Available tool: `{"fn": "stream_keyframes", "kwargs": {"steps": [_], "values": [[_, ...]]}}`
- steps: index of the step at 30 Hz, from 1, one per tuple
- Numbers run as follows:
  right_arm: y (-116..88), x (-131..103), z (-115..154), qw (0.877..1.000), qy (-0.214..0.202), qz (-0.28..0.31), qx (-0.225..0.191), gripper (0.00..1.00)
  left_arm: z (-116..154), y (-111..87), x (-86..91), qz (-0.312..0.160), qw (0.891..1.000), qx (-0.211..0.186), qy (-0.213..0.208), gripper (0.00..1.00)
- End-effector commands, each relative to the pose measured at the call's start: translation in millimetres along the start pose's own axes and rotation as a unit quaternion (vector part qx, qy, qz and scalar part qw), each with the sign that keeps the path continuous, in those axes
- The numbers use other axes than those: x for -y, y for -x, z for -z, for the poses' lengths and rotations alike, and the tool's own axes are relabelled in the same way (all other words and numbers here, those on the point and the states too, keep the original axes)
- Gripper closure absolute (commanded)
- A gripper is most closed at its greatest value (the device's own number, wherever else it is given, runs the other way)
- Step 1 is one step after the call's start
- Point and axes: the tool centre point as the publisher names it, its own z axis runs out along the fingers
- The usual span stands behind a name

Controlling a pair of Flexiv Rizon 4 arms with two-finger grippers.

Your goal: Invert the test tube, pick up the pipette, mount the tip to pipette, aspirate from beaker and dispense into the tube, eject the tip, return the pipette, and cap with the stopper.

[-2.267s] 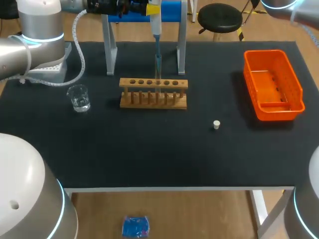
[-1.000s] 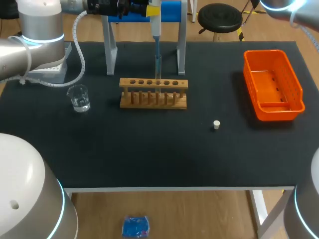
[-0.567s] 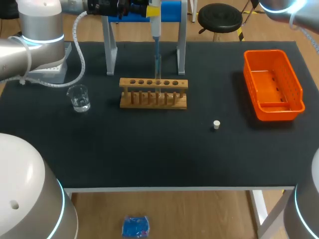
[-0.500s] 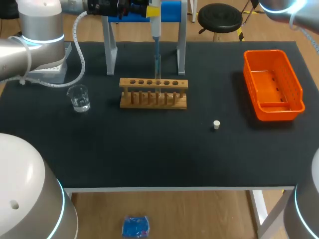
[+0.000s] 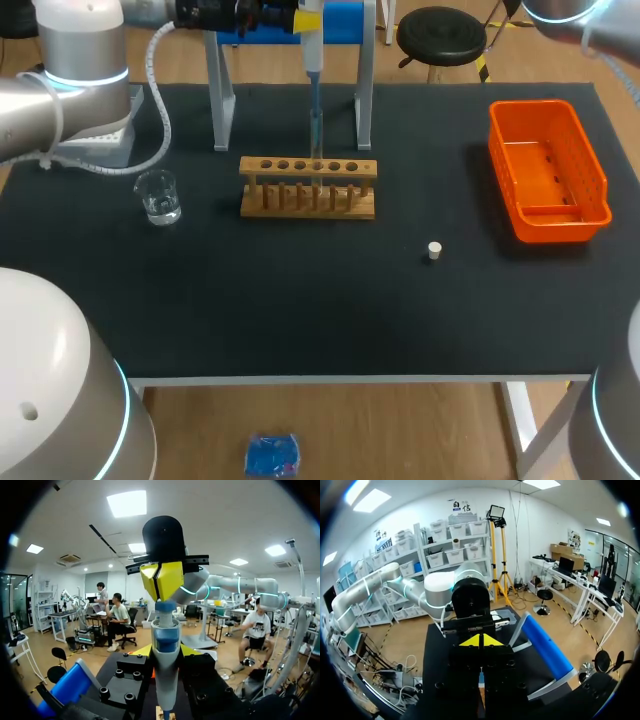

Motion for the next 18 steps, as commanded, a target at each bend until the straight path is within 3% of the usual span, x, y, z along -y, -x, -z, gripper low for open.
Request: {"fn": "stream_keyframes", "kwargs": {"steps": [1,2,4,11,18], "values": [[-5.2,-4.8,10.7,1.0,0.004,0.004,0.0,0.96,0.5,-0.4,2.5,0.0,1.0,0.001,0.001,1.0],[-6.1,-6.2,13.3,1.0,0.006,0.004,0.001,0.58,0.5,-0.4,2.5,0.0,1.0,0.001,0.001,1.0],[-7.7,-7.5,18.8,1.0,0.011,0.005,0.002,0.0,0.5,-0.4,2.5,0.0,1.0,0.001,0.001,1.0],[-12.5,3.6,48.6,1.0,0.027,0.006,-0.004,0.0,0.5,-0.4,2.5,0.0,1.0,0.001,0.001,1.0],[-16.7,43.5,84.1,0.999,0.038,0.021,-0.013,0.0,0.5,-0.4,2.5,0.0,1.0,0.001,0.001,1.0]]}}
